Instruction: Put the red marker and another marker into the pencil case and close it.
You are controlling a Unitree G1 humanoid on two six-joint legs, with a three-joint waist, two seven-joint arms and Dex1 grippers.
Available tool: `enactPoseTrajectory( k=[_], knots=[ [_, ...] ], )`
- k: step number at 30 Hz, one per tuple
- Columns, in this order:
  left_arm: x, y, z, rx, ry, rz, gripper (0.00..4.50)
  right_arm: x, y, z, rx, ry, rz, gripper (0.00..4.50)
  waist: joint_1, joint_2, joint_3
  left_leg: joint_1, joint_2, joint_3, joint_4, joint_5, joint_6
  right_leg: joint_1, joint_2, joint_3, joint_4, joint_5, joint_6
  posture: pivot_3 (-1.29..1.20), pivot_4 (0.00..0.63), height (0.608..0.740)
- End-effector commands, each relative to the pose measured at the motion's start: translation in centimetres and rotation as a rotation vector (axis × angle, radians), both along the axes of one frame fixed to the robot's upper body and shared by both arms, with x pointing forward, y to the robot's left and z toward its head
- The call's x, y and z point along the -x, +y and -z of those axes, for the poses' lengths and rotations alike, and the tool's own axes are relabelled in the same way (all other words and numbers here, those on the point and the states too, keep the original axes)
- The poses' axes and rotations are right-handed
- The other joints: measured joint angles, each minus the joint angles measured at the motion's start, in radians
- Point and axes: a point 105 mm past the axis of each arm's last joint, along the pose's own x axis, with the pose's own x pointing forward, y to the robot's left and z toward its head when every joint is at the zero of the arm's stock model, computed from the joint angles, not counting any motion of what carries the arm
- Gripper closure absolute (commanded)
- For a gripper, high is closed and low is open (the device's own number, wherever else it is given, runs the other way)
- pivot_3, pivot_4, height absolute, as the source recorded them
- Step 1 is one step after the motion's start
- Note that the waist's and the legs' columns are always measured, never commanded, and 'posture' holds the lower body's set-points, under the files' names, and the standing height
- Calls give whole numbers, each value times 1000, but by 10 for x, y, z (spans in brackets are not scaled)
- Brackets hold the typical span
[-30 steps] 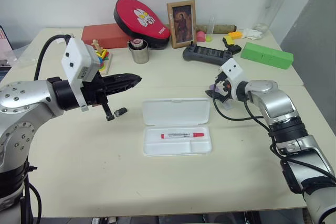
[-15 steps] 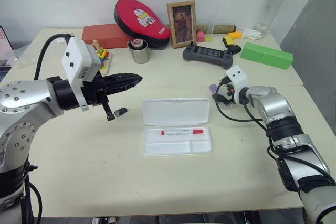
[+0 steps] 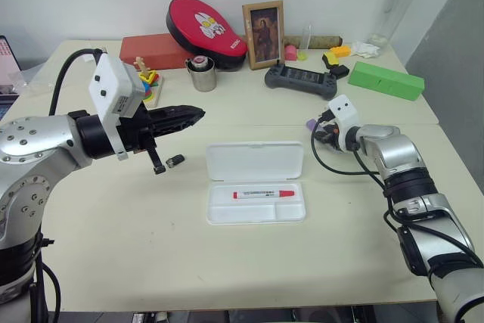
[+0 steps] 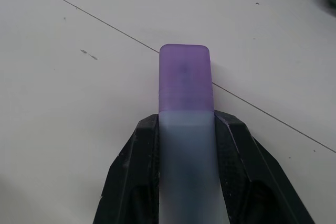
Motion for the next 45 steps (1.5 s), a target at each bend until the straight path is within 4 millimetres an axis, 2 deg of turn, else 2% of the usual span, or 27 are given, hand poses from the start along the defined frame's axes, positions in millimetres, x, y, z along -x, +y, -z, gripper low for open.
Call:
enactPoseTrajectory(
  k=[1, 6, 12, 14, 16, 21, 26, 30, 33, 39, 45],
  knots=[
    [5, -2, -11, -8, -62, 8, 4500, 6, 4, -11, 39, -50, -80, 3415, 0, 0, 0, 0, 0, 0, 0, 0, 0, 0, 0, 0, 0, 0, 0, 0, 150, 740],
    [14, 0, -5, -36, -21, 24, 4500, 18, 9, -38, 40, -110, -193, 3415, -1, 0, 0, 0, 0, 0, 0, 0, 0, 0, 0, 0, 0, 0, 0, 0, 150, 740],
    [32, 3, 4, -74, 45, 59, 4500, 47, 18, -68, 46, -155, -384, 3415, -3, 0, 0, 0, 0, 0, -1, 0, 0, -1, 0, 0, 0, 0, 0, 0, 150, 740],
    [41, 2, 11, -99, 89, 91, 4500, 64, 26, -92, 15, -192, -497, 3415, -3, 1, 0, 0, 0, 0, 0, 0, 0, 0, 0, 0, 0, 0, 0, 0, 150, 740],
    [49, -1, 22, -118, 144, 129, 4500, 83, 42, -114, -29, -220, -625, 3415, -1, 1, 1, 0, 0, 1, 0, 0, 0, 0, 0, 1, 0, 0, 0, 0, 150, 740],
    [50, -6, 34, -136, 182, 163, 4500, 120, 88, -129, -135, -220, -835, 3415, -2, 1, 1, 0, 0, 0, 0, 0, 0, 0, 0, 0, 0, 0, 0, 0, 150, 740],
    [40, -7, 32, -137, 163, 156, 4500, 148, 123, -113, -188, -150, -974, 3415, 3, 1, 1, 0, 0, 0, 1, 0, 0, 0, 0, 0, 0, 0, 0, 0, 150, 740],
    [21, -4, 32, -157, 133, 132, 4500, 163, 153, -83, -210, -26, -1078, 3415, 6, 1, 0, 0, 0, 0, 1, 0, 0, 0, 0, 0, 0, 0, 0, 0, 150, 740],
    [14, -5, 32, -163, 121, 128, 4500, 172, 167, -65, -286, 79, -1115, 3415, 1, 1, 1, 0, 0, 0, 1, 0, 0, 0, 1, 0, 0, 0, 0, 0, 150, 740],
    [6, 1, 34, -194, 111, 106, 4500, 164, 178, -38, -267, 143, -1079, 3415, 1, 1, 0, 0, 0, 0, 0, 0, 0, -1, 1, 0, 0, 0, 0, 0, 150, 740],
    [1, 4, 30, -193, 89, 95, 4500, 152, 181, -7, -156, 170, -1027, 3415, 1, 1, 0, 0, 0, 0, 0, 0, 0, -1, 1, 0, 0, 0, 0, 0, 150, 740]
  ],
)
